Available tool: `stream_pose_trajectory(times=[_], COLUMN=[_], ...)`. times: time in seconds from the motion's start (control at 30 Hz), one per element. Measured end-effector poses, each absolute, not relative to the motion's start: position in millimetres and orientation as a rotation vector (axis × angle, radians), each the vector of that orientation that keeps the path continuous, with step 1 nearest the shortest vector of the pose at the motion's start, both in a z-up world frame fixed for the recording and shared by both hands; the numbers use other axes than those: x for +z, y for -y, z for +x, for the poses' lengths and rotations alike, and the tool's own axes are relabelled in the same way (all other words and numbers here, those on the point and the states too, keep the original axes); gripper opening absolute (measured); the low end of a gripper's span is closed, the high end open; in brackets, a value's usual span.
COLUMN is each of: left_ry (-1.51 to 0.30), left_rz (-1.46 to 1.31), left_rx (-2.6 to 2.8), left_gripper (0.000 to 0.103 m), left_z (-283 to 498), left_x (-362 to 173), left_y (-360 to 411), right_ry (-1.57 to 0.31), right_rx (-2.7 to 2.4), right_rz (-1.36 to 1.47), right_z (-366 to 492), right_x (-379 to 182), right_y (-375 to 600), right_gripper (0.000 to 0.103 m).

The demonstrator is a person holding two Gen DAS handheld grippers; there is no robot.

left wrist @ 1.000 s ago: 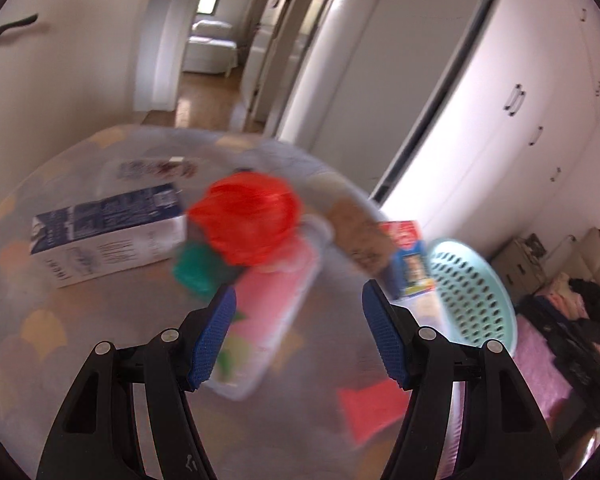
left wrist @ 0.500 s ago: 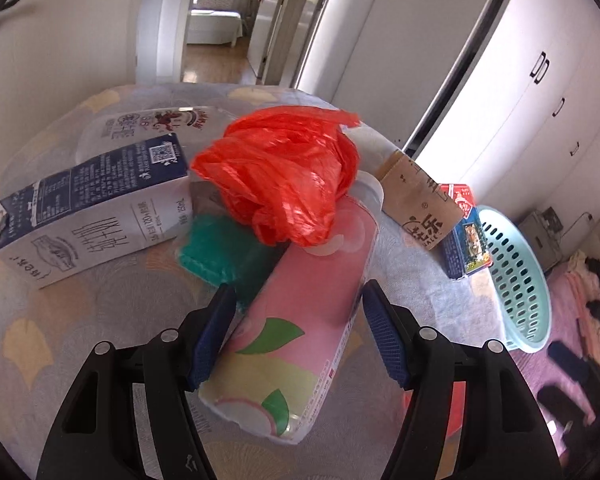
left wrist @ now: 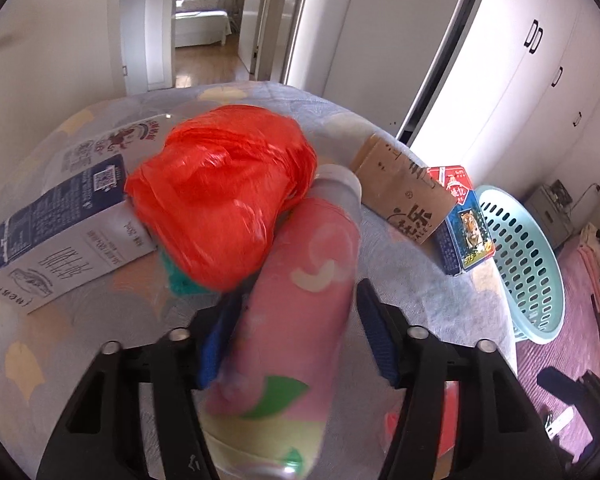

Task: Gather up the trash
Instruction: 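Grasp the pink yogurt bottle with the left tool while the right tool grasps the pink packet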

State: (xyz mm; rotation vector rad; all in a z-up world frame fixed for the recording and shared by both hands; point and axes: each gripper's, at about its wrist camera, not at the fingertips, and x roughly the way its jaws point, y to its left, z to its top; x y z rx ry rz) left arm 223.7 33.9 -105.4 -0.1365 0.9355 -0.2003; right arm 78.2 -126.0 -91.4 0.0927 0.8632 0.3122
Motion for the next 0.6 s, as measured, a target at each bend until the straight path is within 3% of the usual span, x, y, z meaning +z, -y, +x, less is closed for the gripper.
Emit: stream_pose_trajectory(times=[0.27, 0.4, 0.6], left_ry=[-0.908, -0.878, -0.852], left_rz=[-0.204, -0.218, -0.268], left_rx=[-0.231, -0.232, -0.289], left_gripper=[0.048, 0.047, 0.047], left_z=[189, 162, 130], left_x=[-100, -93, -85], left_y=[-43, -54, -66], right_ry=[-0.916, -0.965, -0.981], right_rx=[0.388, 0.427, 0.431], right_rz=[0.056, 0.083, 0.121], right_z=[71, 74, 85], right_x=[-109, -124, -129], right_y=[101, 92, 84], right_gripper=[0.065, 0.055, 0.055])
